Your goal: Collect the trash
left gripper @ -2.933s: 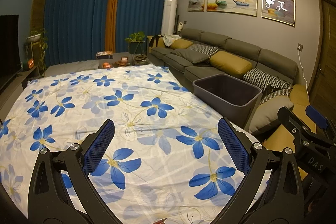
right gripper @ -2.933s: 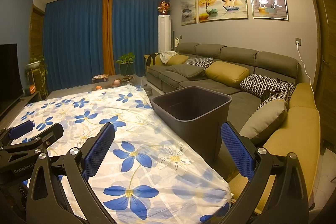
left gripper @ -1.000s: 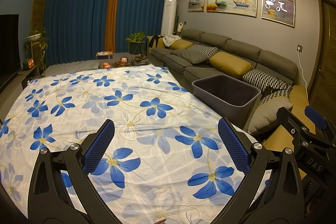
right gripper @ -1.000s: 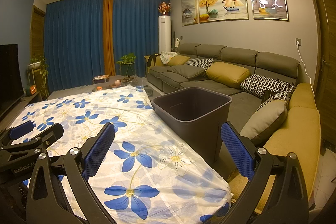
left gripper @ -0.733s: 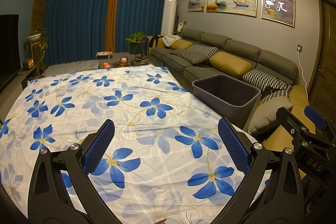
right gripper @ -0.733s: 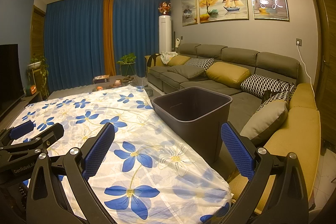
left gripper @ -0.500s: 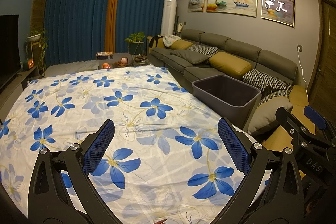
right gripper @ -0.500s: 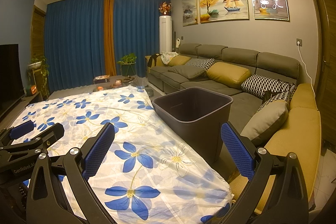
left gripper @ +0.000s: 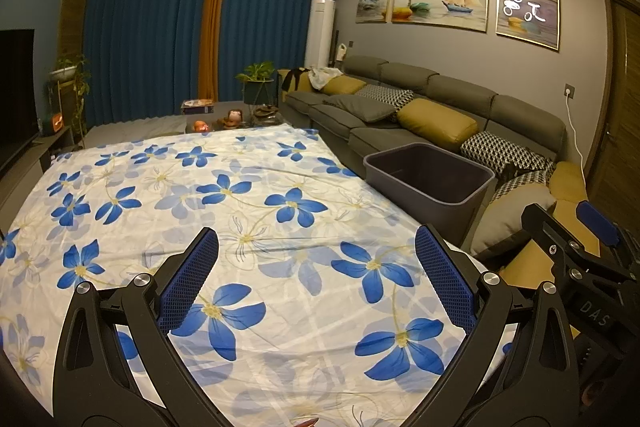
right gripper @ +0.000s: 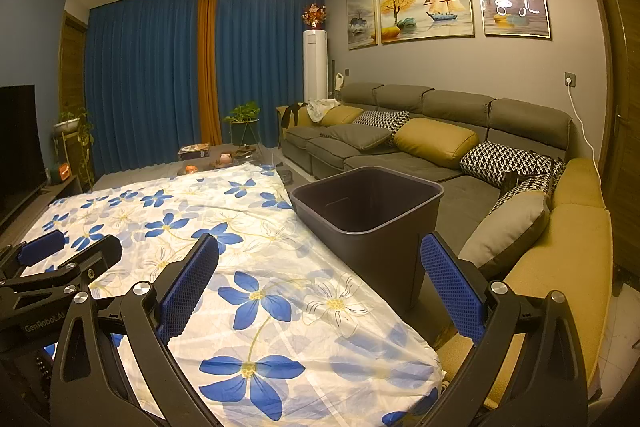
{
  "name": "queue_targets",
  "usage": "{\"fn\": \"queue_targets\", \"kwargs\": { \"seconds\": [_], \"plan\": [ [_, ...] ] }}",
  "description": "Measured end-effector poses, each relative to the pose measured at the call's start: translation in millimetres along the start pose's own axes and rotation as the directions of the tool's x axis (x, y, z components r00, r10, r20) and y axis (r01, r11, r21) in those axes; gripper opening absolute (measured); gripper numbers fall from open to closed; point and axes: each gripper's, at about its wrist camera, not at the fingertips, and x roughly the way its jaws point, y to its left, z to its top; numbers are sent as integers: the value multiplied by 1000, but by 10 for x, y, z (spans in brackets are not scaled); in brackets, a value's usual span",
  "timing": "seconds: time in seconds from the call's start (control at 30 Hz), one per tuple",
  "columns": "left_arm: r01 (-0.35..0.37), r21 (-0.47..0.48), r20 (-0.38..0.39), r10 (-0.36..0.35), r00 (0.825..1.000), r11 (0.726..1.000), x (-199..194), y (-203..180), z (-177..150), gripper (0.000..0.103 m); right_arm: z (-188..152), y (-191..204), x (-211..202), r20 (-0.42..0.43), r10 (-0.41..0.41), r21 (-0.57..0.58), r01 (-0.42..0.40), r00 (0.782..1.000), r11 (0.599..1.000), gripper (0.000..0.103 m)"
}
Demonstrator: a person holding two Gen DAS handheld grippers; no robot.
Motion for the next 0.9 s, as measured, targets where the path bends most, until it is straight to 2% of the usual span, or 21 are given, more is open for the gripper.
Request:
{"fn": "queue_targets", "kwargs": {
  "seconds": [0.9],
  "plan": [
    [-3, 12, 18, 3, 1000, 1000, -23, -23, 31, 92, 26, 1, 13, -3, -3, 2, 3, 1000, 1000, 97]
  ]
}}
